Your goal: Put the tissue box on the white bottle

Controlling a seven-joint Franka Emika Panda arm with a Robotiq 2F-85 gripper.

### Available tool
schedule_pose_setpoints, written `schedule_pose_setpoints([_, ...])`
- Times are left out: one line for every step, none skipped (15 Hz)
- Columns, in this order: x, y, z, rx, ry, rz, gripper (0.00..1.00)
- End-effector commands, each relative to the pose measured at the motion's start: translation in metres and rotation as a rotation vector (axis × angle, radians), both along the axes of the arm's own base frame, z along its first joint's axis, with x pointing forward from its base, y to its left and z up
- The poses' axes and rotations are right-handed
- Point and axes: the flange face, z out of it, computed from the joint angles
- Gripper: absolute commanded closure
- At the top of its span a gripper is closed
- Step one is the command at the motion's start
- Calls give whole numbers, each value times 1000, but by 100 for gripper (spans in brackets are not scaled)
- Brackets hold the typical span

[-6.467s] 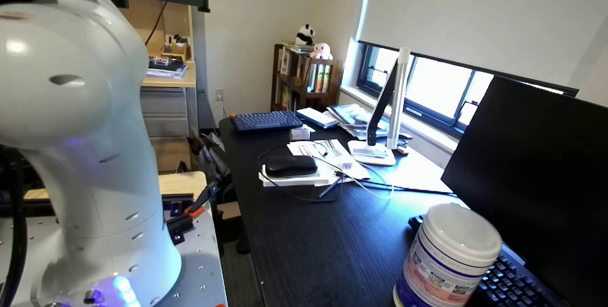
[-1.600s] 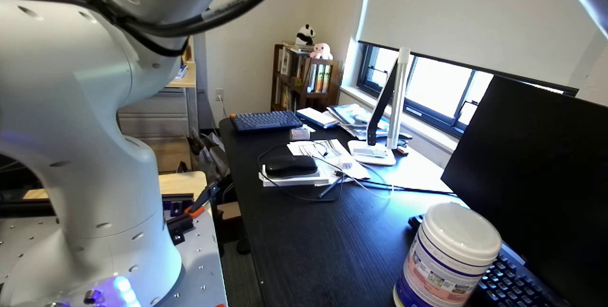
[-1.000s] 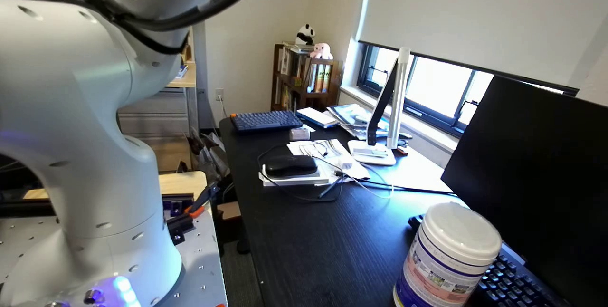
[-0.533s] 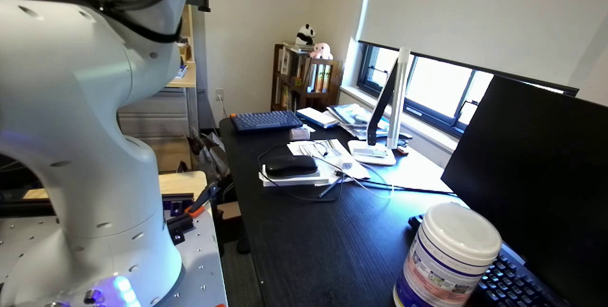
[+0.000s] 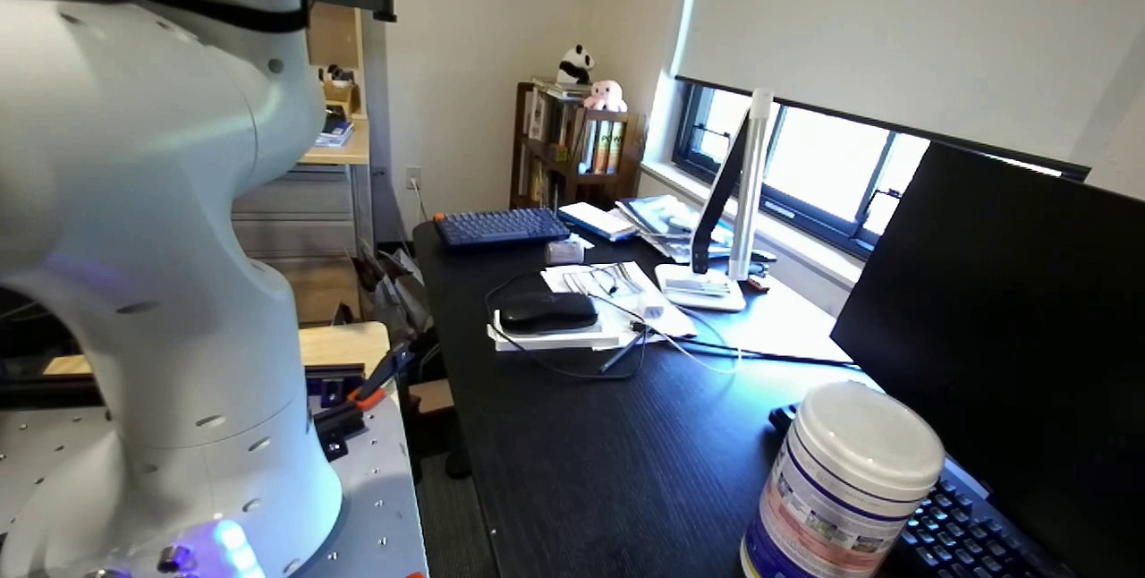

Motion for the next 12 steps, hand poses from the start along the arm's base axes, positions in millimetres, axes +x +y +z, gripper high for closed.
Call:
schedule_pose_setpoints([-9,78,31,-23,32,202,97])
schedule_pose_setpoints([-8,97,36,-27,40,253,97])
schedule_pose_setpoints([-15,119,41,-33,50,305,97])
schedule_pose_setpoints([-20,137,46,-40,59,356,97])
schedule_pose_setpoints([-29,158,49,-51,64,409,97])
schedule_pose_setpoints([-35,172,51,-56,71,460,97])
schedule_pose_setpoints([-47,184,54,-42,80,509,97])
schedule_pose_setpoints([-54,190,56,-23,89,558,97])
schedule_pose_setpoints([-27,174,51,-28,75,461,89])
schedule_pose_setpoints([-37,182,54,-18,77,495,89])
schedule_pose_setpoints([-45,187,56,-15,73,513,89])
schedule_pose_setpoints([-49,188,58,-15,69,521,89])
